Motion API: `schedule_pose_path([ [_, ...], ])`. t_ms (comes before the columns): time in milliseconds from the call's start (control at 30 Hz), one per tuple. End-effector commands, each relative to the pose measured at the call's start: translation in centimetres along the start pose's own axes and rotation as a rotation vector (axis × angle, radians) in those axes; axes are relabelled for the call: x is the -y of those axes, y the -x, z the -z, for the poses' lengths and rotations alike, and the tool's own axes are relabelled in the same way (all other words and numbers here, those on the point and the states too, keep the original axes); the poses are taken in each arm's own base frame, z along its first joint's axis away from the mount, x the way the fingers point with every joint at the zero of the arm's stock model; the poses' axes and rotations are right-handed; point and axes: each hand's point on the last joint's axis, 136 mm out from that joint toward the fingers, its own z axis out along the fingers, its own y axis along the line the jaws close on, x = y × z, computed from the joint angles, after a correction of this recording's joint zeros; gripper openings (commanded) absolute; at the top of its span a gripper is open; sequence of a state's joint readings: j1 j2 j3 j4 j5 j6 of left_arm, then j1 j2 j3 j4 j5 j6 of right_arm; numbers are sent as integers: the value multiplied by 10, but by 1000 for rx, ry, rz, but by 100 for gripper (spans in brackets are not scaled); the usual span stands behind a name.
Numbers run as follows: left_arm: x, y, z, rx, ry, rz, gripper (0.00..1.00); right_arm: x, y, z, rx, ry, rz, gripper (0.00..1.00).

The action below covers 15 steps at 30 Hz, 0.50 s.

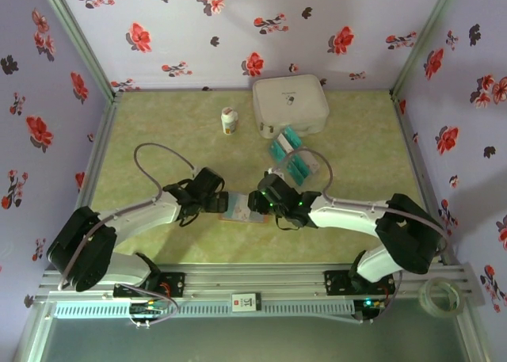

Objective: Put the credit cards into the card holder
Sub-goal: Insert the credit card into the card slot.

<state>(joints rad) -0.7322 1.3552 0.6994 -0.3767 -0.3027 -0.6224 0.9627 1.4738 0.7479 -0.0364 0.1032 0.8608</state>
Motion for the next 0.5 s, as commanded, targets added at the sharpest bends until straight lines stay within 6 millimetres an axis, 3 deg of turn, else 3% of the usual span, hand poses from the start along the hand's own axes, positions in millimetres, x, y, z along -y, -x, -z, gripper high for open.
schedule_pose_path([
  [0, -26, 1, 5, -14, 99, 52, 100, 12, -2, -1, -37, -82, 60, 44],
  [233, -46, -4, 1, -42, 165, 90, 100, 5, -9, -20, -92, -71, 61, 38],
  [367, -46, -6, -3, -57, 171, 83, 100, 6, -11, -26, -102, -78, 63, 29],
  [467, -44, -8, -7, -71, 166, 76, 100, 4, -12, -29, -107, -72, 61, 29],
])
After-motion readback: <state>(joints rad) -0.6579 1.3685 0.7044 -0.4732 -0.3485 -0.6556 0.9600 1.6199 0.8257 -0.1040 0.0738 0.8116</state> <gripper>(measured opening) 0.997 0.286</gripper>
